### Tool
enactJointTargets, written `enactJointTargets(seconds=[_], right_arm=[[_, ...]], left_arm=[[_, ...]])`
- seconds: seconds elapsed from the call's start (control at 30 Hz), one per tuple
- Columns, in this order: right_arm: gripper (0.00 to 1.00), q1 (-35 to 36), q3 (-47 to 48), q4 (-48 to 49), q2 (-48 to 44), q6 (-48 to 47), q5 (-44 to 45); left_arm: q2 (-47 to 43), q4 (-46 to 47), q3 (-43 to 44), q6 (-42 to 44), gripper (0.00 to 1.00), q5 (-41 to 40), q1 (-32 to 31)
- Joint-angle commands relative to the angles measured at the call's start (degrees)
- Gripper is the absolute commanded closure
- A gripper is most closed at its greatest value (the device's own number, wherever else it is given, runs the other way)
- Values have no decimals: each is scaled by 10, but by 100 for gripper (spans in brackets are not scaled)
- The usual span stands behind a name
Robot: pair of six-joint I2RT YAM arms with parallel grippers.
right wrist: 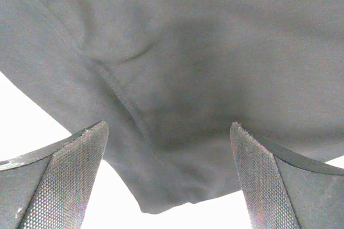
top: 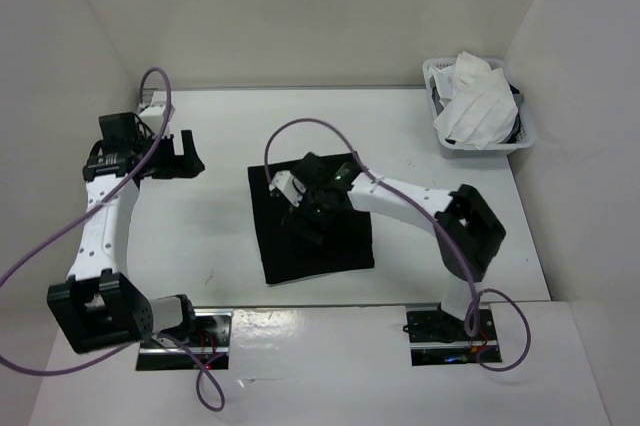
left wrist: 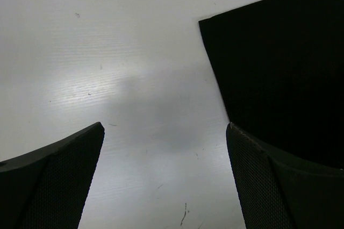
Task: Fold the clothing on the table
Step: Flatten the skirt out, then fold the skirt
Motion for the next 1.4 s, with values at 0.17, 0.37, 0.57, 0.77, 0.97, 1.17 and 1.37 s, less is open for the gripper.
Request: enactJointTargets(seconds=[0.17,0.37,0.57,0.77,0.97,1.17,1.37], right_arm=[[2,-182,54,81,-133,24,6],[6,-284,54,127,-75,24,-10],[8,-309,76,134,-21,18,-22],[8,-314,96,139,11,18,-32],[8,-320,96,145,23,18,-32],[8,-330,96,145,23,18,-32],[8,-336,96,145,23,18,-37]], left_arm=[[210,10,117,-7,0,94,-14],[376,44,173,-47,19,141,-36],[437,74,185,-70,37,85,-97],[443,117,177,-101,40,26,-146],[471,140,184,-126,46,-11,-173],[492,147,191,-132,47,-31,-179],[515,153,208,-132,50,-36,-184]])
